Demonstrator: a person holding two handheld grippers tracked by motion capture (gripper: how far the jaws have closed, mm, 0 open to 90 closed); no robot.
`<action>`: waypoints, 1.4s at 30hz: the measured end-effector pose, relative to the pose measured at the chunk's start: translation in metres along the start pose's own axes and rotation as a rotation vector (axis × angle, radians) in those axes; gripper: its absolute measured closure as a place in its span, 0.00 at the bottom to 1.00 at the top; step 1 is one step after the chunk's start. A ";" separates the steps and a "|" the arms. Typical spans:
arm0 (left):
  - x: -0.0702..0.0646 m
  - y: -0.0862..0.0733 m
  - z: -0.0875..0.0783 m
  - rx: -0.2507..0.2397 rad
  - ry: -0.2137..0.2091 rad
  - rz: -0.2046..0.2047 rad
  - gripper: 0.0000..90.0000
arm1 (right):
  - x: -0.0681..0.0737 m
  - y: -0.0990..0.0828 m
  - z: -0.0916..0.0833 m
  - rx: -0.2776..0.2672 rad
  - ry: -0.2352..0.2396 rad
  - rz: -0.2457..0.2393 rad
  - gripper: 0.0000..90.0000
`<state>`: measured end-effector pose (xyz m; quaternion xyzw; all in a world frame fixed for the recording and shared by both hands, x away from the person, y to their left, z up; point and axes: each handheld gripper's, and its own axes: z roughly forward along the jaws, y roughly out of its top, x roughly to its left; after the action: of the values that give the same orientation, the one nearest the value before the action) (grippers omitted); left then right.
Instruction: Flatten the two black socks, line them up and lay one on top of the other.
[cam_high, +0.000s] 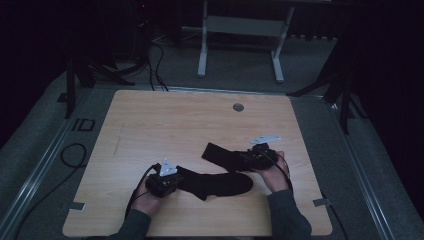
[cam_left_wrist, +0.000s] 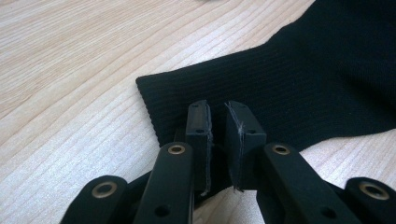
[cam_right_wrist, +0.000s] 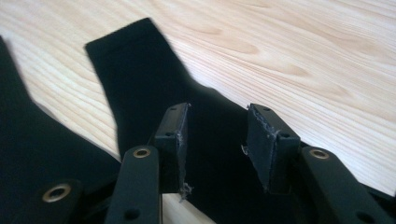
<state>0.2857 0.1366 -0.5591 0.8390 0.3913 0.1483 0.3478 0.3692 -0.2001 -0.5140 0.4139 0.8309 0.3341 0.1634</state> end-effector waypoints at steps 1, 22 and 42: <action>0.000 0.000 0.000 0.000 -0.001 -0.001 0.89 | 0.003 0.003 0.003 0.005 0.004 -0.013 0.64; 0.000 0.001 0.001 0.001 -0.008 0.004 0.89 | 0.034 0.035 0.073 0.133 0.104 -0.214 0.64; 0.000 0.001 0.001 -0.003 -0.008 0.004 0.88 | 0.031 0.035 0.076 0.140 0.143 -0.193 0.64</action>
<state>0.2863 0.1356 -0.5594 0.8399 0.3881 0.1461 0.3502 0.4126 -0.1282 -0.5449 0.3178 0.8976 0.2867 0.1058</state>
